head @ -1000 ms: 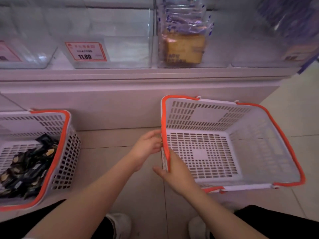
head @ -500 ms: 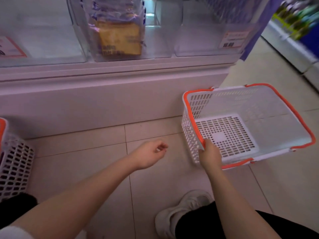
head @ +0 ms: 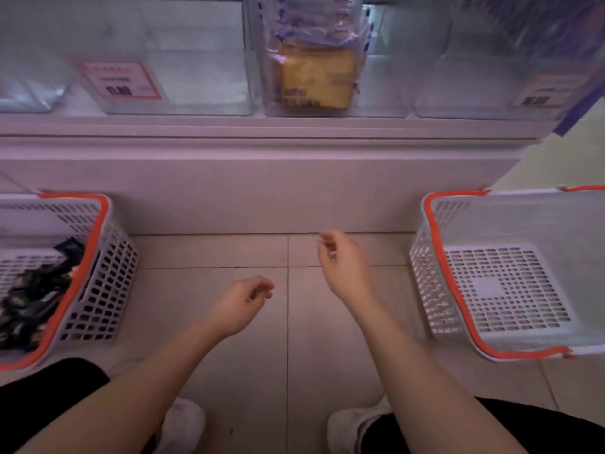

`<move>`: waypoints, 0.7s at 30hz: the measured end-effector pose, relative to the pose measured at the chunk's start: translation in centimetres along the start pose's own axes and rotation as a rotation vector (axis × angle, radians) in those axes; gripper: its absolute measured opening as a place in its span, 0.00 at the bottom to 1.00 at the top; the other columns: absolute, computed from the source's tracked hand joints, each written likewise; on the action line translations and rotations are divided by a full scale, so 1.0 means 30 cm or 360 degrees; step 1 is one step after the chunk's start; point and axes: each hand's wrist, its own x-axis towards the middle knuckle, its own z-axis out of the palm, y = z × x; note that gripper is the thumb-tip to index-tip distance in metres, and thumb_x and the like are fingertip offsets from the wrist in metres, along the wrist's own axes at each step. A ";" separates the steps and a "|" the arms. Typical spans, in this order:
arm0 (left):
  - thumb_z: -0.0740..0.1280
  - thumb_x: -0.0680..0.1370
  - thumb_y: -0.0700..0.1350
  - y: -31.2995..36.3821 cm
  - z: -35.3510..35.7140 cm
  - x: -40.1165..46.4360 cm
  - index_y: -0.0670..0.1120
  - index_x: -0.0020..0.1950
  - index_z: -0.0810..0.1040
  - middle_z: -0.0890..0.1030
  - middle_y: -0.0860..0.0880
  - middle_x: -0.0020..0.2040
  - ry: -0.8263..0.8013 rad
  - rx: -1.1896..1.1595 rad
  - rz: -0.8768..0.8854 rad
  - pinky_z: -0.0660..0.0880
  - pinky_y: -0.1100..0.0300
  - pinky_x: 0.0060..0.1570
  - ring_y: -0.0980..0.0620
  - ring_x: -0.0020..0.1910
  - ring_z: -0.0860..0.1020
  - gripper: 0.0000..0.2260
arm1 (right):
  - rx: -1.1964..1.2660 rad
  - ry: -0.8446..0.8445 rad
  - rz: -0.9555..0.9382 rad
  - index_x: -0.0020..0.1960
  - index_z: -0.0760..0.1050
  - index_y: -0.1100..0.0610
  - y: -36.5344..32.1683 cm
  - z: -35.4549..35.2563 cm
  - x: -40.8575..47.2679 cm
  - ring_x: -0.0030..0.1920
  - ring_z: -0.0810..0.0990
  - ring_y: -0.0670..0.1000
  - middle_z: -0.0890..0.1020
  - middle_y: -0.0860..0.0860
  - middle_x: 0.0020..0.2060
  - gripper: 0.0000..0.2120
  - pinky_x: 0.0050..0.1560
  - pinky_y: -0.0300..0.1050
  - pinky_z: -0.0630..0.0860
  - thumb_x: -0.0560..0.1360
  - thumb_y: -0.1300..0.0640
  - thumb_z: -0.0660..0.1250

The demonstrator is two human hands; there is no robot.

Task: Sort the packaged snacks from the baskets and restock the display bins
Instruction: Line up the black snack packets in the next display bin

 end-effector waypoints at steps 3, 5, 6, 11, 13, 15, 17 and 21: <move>0.61 0.77 0.36 -0.161 -0.137 -0.050 0.42 0.60 0.76 0.80 0.45 0.55 0.0301 0.0125 -0.0203 0.69 0.63 0.53 0.47 0.54 0.78 0.12 | 0.0230 -0.0219 -0.0210 0.55 0.77 0.57 -0.221 0.164 0.007 0.46 0.79 0.48 0.81 0.49 0.45 0.10 0.50 0.42 0.74 0.76 0.59 0.63; 0.62 0.76 0.36 -0.276 -0.242 -0.097 0.40 0.63 0.74 0.76 0.41 0.60 0.0488 0.0215 -0.0346 0.67 0.59 0.58 0.44 0.59 0.75 0.15 | 0.0287 -0.0398 -0.0338 0.53 0.78 0.56 -0.341 0.259 0.002 0.40 0.76 0.43 0.79 0.45 0.40 0.08 0.45 0.33 0.71 0.76 0.59 0.63; 0.63 0.75 0.35 -0.333 -0.291 -0.123 0.38 0.64 0.73 0.74 0.39 0.62 0.0576 0.0283 -0.0399 0.66 0.56 0.61 0.42 0.61 0.72 0.17 | 0.0281 -0.0491 -0.0386 0.51 0.78 0.55 -0.389 0.304 -0.001 0.37 0.75 0.41 0.78 0.44 0.39 0.07 0.41 0.30 0.69 0.75 0.59 0.64; 0.67 0.72 0.38 -0.601 -0.468 -0.222 0.35 0.66 0.69 0.67 0.35 0.69 0.0871 0.0629 -0.0681 0.66 0.47 0.63 0.37 0.66 0.68 0.23 | 0.0177 -0.0963 -0.0084 0.45 0.78 0.59 -0.500 0.530 0.011 0.36 0.77 0.48 0.82 0.56 0.40 0.07 0.40 0.40 0.73 0.76 0.61 0.61; 0.66 0.75 0.44 -0.675 -0.494 -0.232 0.38 0.65 0.69 0.73 0.37 0.64 0.0720 0.0452 -0.0832 0.70 0.48 0.59 0.39 0.62 0.72 0.20 | 0.0094 -0.1048 0.0065 0.39 0.75 0.56 -0.506 0.608 0.020 0.34 0.77 0.49 0.81 0.55 0.39 0.09 0.37 0.40 0.71 0.76 0.61 0.60; 0.64 0.77 0.46 -0.723 -0.500 -0.245 0.40 0.63 0.69 0.76 0.39 0.59 0.0546 0.0384 -0.0821 0.72 0.49 0.52 0.40 0.57 0.76 0.17 | 0.0034 -0.1097 0.0175 0.37 0.74 0.55 -0.512 0.676 0.017 0.34 0.76 0.50 0.80 0.54 0.37 0.11 0.38 0.42 0.70 0.77 0.61 0.59; 0.63 0.77 0.44 -0.758 -0.502 -0.247 0.41 0.66 0.68 0.76 0.41 0.59 0.0530 0.0456 -0.0700 0.71 0.50 0.52 0.41 0.57 0.75 0.18 | 0.0084 -0.1134 0.0288 0.40 0.74 0.58 -0.524 0.727 0.004 0.32 0.74 0.49 0.78 0.53 0.35 0.09 0.36 0.42 0.69 0.77 0.62 0.59; 0.63 0.76 0.41 -0.760 -0.526 -0.253 0.42 0.63 0.70 0.76 0.42 0.57 0.0536 0.0477 -0.0552 0.70 0.52 0.48 0.41 0.54 0.75 0.15 | 0.0235 -0.1229 0.0400 0.41 0.73 0.58 -0.555 0.773 -0.027 0.32 0.74 0.47 0.76 0.50 0.35 0.08 0.34 0.38 0.68 0.78 0.61 0.59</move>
